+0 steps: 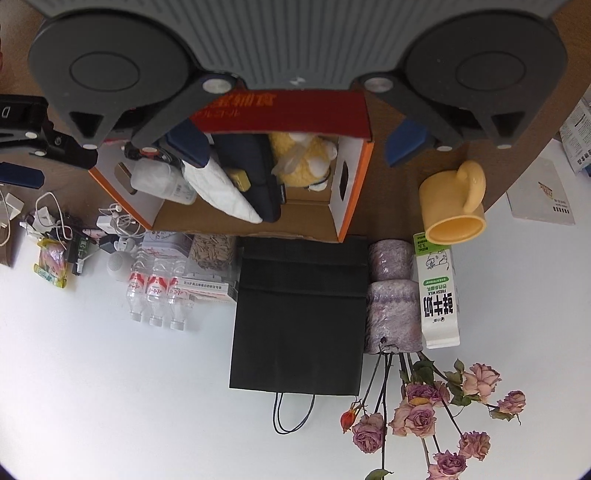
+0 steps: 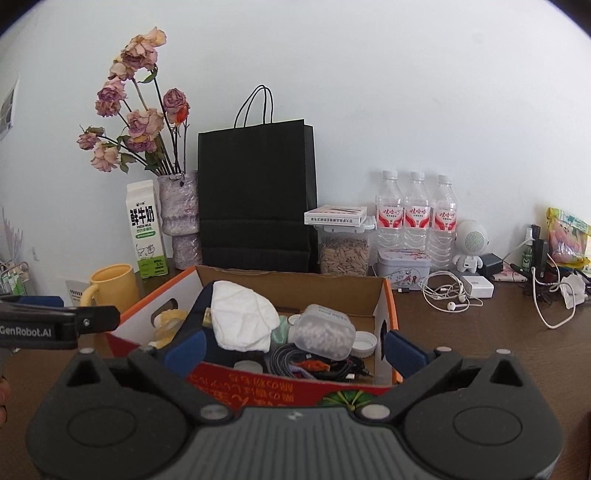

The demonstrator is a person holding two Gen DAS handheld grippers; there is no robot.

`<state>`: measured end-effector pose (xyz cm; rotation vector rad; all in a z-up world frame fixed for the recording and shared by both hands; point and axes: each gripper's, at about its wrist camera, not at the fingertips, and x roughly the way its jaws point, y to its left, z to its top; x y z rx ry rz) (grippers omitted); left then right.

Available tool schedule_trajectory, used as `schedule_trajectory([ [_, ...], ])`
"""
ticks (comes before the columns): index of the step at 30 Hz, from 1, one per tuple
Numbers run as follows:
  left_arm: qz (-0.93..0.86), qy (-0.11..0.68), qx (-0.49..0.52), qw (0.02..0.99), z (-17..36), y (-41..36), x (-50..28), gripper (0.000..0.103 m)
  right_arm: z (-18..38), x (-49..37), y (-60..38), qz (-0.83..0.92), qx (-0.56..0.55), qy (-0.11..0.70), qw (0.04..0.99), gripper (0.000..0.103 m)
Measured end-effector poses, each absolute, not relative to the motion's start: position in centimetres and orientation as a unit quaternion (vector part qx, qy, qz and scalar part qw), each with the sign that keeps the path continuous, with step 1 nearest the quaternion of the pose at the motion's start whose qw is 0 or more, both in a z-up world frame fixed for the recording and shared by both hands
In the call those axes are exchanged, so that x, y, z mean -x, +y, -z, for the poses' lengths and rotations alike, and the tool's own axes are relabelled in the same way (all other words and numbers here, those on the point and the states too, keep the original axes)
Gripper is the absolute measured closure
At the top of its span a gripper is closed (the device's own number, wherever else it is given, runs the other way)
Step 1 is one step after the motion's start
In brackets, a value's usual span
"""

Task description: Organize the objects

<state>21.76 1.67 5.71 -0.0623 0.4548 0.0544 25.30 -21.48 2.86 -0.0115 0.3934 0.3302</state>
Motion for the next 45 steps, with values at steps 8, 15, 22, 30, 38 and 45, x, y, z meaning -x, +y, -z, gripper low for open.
schedule_trajectory([
  [8,-0.022,0.254,0.027,0.967,-4.9,1.1,-16.8,0.0,-2.2,-20.6,-22.5,-0.164,-0.005,0.223,0.961,0.0],
  [15,-0.022,0.259,0.03,0.965,-4.8,1.0,-14.6,0.0,-2.0,-18.4,-23.0,-0.166,-0.007,0.229,0.959,0.0],
  [22,-0.019,0.259,0.028,0.965,-5.0,0.4,-13.9,0.0,-2.2,-17.8,-23.2,-0.165,-0.009,0.228,0.96,0.0],
  [30,-0.017,0.261,0.029,0.965,-4.8,0.3,-14.0,0.0,-2.3,-17.8,-23.4,-0.165,-0.009,0.227,0.96,0.0],
  [38,-0.017,0.262,0.03,0.964,-4.8,0.3,-14.1,0.0,-2.1,-17.9,-23.4,-0.164,-0.009,0.228,0.96,0.0],
  [45,-0.017,0.262,0.03,0.964,-4.8,0.3,-14.1,0.0,-2.1,-17.9,-23.3,-0.164,-0.009,0.228,0.96,0.0],
])
